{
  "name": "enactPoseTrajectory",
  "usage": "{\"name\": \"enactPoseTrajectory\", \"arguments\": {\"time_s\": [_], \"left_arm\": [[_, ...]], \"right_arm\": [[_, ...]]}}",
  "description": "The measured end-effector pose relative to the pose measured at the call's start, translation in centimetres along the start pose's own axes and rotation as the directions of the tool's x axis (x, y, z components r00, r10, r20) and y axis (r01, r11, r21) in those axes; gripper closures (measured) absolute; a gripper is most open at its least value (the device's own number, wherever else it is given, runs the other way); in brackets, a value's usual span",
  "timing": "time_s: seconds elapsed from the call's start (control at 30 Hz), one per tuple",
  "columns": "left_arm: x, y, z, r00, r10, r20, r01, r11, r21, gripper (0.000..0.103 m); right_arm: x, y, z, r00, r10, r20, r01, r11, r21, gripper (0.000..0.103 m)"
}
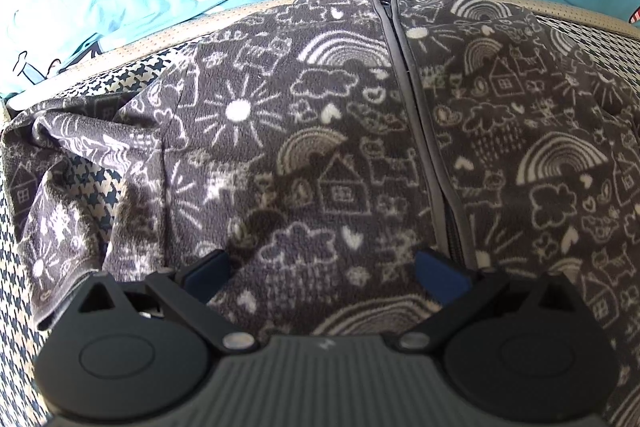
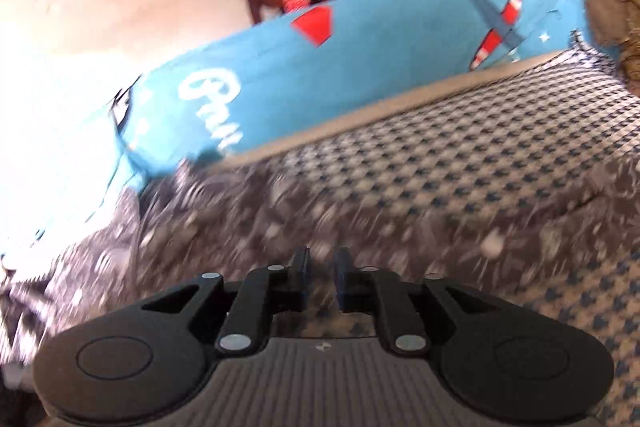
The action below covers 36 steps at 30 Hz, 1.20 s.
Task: Fold clothes
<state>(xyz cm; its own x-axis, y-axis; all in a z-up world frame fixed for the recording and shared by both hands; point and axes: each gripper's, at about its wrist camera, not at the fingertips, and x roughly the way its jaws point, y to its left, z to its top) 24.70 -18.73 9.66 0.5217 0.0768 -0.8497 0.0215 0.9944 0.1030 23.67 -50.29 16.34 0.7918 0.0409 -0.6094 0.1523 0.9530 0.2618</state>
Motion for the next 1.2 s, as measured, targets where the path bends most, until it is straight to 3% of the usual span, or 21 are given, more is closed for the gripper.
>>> {"name": "enactPoseTrajectory", "arguments": {"time_s": [0.17, 0.37, 0.53, 0.57, 0.67, 0.77, 1.0, 1.2], "left_arm": [[0.0, 0.1, 0.1, 1.0, -0.006, -0.003, 0.006, 1.0, 0.0, 0.0], [0.1, 0.2, 0.3, 1.0, -0.014, -0.013, 0.014, 1.0, -0.011, 0.0], [0.1, 0.3, 0.3, 1.0, -0.02, -0.016, 0.02, 1.0, -0.014, 0.0], [0.1, 0.3, 0.2, 1.0, -0.02, -0.016, 0.02, 1.0, -0.013, 0.0], [0.1, 0.3, 0.2, 1.0, -0.018, -0.015, 0.018, 1.0, -0.012, 0.0], [0.0, 0.3, 0.2, 1.0, -0.017, -0.014, 0.017, 1.0, -0.011, 0.0], [0.0, 0.3, 0.1, 1.0, -0.011, -0.01, 0.011, 1.0, -0.009, 0.0], [0.0, 0.3, 0.2, 1.0, -0.013, -0.01, 0.013, 1.0, -0.007, 0.0]], "right_arm": [[2.8, -1.6, 0.8, 0.999, -0.04, 0.007, 0.04, 0.999, 0.035, 0.086], [4.8, -2.9, 0.7, 0.995, -0.098, -0.026, 0.099, 0.994, 0.051, 0.064], [6.1, -3.1, 0.3, 0.991, -0.13, -0.032, 0.131, 0.991, 0.015, 0.064], [6.4, -3.3, 0.2, 0.99, -0.133, -0.04, 0.134, 0.991, 0.014, 0.066], [6.8, -3.5, -0.1, 0.985, -0.166, -0.041, 0.167, 0.986, 0.01, 0.087], [6.8, -3.7, -0.2, 0.985, -0.169, -0.035, 0.17, 0.985, 0.023, 0.093], [6.1, -2.8, 0.6, 0.974, -0.224, 0.045, 0.223, 0.975, 0.017, 0.096], [6.3, -3.5, 2.3, 0.949, -0.304, 0.082, 0.293, 0.948, 0.123, 0.097]]}}
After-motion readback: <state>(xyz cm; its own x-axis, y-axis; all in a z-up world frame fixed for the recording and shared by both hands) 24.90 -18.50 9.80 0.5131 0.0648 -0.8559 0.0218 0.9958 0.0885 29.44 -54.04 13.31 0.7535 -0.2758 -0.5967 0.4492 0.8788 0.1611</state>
